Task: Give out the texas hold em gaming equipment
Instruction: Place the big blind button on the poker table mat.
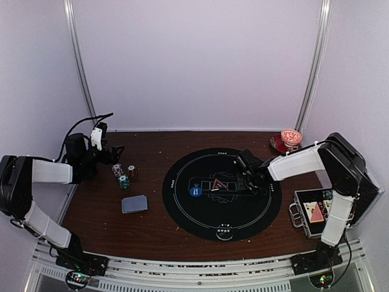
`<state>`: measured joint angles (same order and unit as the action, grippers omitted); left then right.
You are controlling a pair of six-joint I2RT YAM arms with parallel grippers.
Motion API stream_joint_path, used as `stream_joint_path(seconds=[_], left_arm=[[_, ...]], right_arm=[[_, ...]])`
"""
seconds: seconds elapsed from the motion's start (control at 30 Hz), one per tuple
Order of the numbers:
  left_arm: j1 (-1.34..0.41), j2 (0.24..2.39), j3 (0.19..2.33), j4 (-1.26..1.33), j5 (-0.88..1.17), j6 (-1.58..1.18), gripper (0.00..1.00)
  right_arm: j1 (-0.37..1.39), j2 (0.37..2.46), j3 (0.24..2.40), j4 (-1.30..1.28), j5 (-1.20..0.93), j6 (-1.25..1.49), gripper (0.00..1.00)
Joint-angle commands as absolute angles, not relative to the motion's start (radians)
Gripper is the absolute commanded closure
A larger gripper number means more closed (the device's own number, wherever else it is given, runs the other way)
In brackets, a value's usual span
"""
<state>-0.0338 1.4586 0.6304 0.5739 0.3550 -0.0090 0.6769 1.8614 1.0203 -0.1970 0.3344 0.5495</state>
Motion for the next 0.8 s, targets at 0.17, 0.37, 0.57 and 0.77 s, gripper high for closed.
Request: stream_joint_path(seconds=[0.17,0.37,0.57,0.77], left_arm=[[-0.038,1.460,0.655,0.600,0.354,0.000,0.02],[-0.037,1.456,0.653,0.600,0.356,0.000,0.02],[-0.038,1.458,0.653,0.600,0.352,0.000,0.02],[-0.038,1.463,0.655,0.600,0.351,0.000,0.02]], right_arm=[[0.658,1.717,0.876,-0.243,0.399,0.590,0.48],[0.616,1.629,0.775,-0.202,0.400,0.605,0.47],[0.567,1.557,0.700,-0.178,0.399,0.606,0.47],[0.523,1.538,0.665,-0.143,0.397,0.602,0.47]])
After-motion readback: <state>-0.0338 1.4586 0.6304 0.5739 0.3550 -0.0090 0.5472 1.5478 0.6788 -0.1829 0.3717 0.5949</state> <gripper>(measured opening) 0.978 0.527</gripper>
